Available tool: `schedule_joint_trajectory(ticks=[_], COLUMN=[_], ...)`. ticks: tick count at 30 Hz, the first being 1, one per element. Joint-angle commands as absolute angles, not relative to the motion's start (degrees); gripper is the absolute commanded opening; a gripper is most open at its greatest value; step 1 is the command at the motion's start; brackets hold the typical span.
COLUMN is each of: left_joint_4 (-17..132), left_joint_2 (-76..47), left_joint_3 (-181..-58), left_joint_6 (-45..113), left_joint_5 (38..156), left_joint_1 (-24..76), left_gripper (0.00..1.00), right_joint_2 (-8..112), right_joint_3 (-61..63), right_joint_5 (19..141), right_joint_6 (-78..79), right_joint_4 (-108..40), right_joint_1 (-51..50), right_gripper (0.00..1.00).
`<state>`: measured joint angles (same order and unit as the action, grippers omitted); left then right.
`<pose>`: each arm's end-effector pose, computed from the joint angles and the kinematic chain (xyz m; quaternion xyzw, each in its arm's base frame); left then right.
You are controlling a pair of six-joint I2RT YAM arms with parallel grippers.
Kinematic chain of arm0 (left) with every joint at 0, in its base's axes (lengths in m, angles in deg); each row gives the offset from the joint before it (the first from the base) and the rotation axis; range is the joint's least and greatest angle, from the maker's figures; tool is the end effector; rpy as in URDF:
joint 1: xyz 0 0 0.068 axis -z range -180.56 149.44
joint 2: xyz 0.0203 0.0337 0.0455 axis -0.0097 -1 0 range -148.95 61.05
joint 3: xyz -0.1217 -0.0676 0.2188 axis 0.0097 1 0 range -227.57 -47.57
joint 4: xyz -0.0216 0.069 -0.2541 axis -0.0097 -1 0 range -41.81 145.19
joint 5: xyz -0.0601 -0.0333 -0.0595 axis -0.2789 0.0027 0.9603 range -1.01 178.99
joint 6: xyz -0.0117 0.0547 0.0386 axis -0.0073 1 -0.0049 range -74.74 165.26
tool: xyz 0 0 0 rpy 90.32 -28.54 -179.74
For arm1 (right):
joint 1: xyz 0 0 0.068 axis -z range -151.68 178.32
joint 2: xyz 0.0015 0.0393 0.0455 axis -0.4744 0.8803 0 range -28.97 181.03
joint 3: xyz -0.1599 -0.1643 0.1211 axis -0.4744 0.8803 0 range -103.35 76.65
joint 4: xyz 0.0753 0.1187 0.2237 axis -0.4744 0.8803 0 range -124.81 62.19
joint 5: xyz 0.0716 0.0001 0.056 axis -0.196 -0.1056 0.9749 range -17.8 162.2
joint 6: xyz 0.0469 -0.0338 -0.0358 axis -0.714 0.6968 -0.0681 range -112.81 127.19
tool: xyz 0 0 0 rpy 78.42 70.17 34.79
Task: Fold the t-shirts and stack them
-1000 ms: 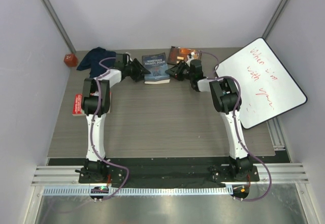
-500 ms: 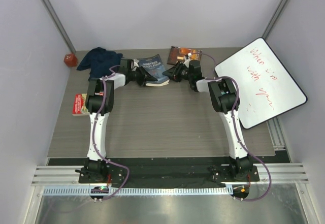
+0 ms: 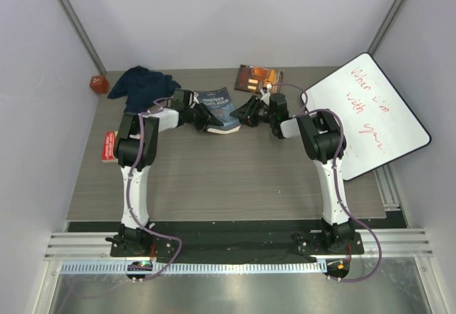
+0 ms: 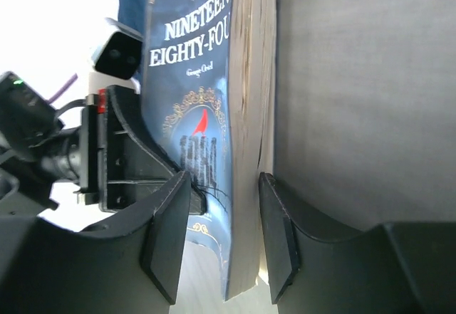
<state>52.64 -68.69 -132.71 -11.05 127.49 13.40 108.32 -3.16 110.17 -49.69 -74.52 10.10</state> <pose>0.4556 -0.1482 0.0889 -0.2052 0.8630 -0.4495 0.1054 0.4635 0.1879 0.0705 0.0719 0.7843 0.5480 0.2817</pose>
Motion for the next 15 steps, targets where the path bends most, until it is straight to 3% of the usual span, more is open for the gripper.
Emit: schedule_joint_trajectory(ticks=[1, 6, 15], left_joint_4=[50.63, 40.09, 30.76], left_joint_2=[-59.21, -46.11, -27.66], left_joint_3=[-128.09, -125.53, -120.70], left_joint_6=[-8.00, -4.06, -2.29], left_joint_5=[115.19, 104.75, 95.85], left_joint_1=[13.77, 11.14, 7.36], left_gripper=[0.00, 0.00, 0.00], right_joint_2=[106.30, 102.69, 99.88], right_joint_3=[4.13, 7.30, 10.12], right_joint_5=[114.92, 113.86, 114.30], right_joint_6=[-48.36, -48.62, -49.32], right_joint_4=[-67.24, -67.42, -67.68], right_joint_1=[7.84, 7.75, 7.84], right_gripper=[0.49, 0.50, 0.50])
